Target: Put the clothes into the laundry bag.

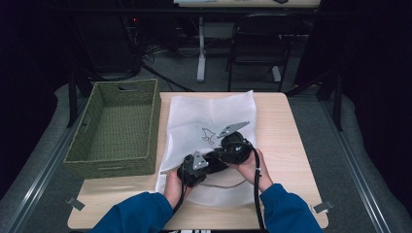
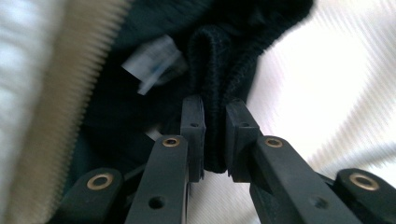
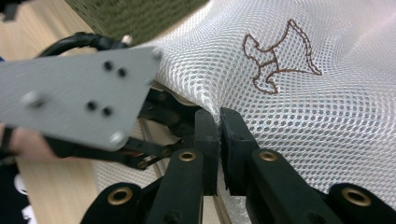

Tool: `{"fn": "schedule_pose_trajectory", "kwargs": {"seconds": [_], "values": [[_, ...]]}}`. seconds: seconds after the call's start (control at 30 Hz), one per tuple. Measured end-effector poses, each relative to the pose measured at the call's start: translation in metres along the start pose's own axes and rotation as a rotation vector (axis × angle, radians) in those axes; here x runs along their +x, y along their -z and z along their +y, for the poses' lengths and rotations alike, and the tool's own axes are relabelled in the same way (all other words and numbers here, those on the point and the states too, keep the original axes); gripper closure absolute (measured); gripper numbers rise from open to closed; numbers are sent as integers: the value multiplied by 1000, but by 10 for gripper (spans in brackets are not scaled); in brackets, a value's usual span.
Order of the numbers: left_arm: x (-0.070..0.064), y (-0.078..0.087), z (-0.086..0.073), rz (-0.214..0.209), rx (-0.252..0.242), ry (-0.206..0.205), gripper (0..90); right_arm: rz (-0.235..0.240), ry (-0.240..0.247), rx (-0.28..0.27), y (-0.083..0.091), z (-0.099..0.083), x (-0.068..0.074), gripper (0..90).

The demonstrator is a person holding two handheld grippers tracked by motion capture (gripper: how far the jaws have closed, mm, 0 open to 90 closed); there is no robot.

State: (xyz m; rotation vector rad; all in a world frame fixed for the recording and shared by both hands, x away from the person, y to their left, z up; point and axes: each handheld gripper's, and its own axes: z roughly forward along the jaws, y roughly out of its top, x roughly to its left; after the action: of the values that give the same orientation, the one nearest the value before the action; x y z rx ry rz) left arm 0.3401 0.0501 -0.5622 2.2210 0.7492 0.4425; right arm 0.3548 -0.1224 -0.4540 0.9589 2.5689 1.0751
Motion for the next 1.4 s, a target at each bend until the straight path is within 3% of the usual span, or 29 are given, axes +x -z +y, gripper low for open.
{"fn": "schedule_pose_trajectory", "kwargs": {"seconds": [0.13,0.3,0.63,0.87,1.1,1.23,1.4], "values": [[5,-3,0,-7,1,36,793,4,-11,-1,0,-1,-1,868],[4,-5,-3,-22,10,37,757,-1,-26,26,-6,-5,-5,867],[-1,7,-2,-56,23,12,523,-15,-28,30,-6,-6,-7,866],[-5,26,1,-150,53,1,384,-21,-22,27,-5,-6,-8,867],[-7,48,-1,-213,36,-4,306,-25,-20,26,-4,-7,-9,867],[-2,63,0,-210,11,-10,294,-26,-17,25,-4,-6,-8,867],[8,80,-1,-163,-28,-3,293,-28,-15,23,-3,-6,-8,865]]}}
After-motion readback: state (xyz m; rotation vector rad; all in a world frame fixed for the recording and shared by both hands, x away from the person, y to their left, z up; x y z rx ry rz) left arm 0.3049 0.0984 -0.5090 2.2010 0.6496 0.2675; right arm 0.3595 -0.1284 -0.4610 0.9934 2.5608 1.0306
